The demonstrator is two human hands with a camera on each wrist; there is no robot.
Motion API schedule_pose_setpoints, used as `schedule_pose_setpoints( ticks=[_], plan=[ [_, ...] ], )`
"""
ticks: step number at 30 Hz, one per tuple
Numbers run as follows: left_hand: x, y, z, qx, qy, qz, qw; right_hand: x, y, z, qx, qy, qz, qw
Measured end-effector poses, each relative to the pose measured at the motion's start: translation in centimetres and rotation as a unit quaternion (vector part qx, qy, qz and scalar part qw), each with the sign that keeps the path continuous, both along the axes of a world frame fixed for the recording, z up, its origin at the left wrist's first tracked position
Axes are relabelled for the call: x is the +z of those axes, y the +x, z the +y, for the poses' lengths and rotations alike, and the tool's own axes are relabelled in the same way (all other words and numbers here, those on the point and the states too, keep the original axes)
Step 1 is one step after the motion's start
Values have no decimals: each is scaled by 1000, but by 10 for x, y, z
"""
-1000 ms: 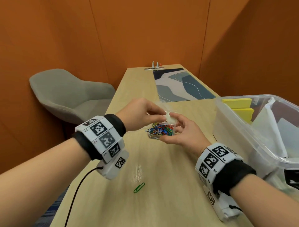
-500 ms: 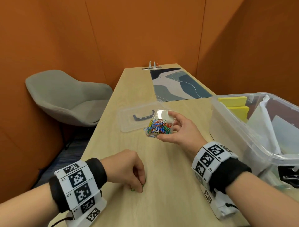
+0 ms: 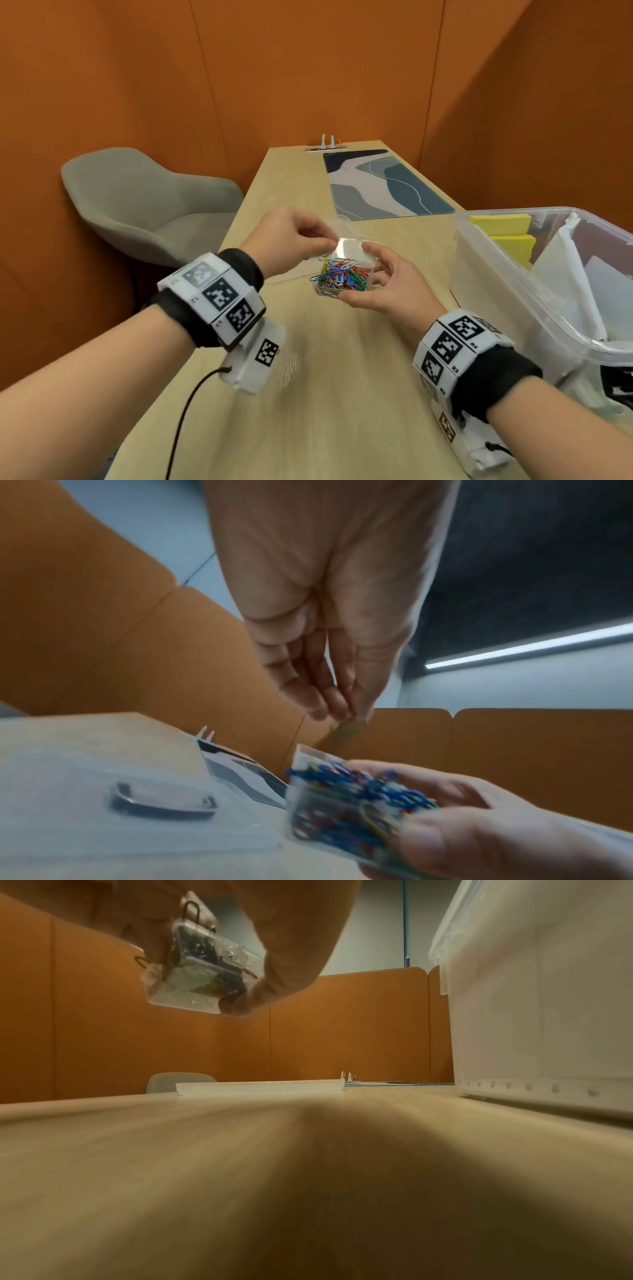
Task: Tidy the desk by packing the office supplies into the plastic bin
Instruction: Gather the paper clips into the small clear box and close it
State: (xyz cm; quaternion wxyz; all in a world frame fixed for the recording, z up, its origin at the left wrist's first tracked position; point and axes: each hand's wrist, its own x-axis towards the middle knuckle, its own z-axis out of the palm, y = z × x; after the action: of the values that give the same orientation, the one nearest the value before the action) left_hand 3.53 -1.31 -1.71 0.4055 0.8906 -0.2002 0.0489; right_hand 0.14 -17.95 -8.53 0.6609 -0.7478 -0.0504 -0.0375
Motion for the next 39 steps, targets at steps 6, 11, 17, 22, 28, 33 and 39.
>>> schedule_pose_setpoints(
  ticks=[6, 11, 17, 22, 28, 33, 39],
  plan=[
    [-30, 7, -10, 87, -79, 61, 991, -3, 3, 0, -7, 8, -9, 1000],
    [-45, -8, -22, 27, -145, 192, 970, -4, 5, 1, -16, 1, -14, 1000],
    [-40, -12, -31, -11, -77, 172, 982, -3, 3, 2, -23, -2, -11, 1000],
    [-33, -9, -28, 17, -70, 97, 993, -2, 3, 3, -21, 15, -9, 1000],
    [-37, 1, -19, 24, 54, 22, 998, 1, 0, 1, -5, 12, -4, 1000],
    [-38, 2, -23, 11, -20, 73, 997, 0, 0, 1, 11, 22, 1, 1000],
    [-39, -4, -26, -4, -172, 154, 973, -2, 4, 1, 3, 23, -3, 1000]
  ],
)
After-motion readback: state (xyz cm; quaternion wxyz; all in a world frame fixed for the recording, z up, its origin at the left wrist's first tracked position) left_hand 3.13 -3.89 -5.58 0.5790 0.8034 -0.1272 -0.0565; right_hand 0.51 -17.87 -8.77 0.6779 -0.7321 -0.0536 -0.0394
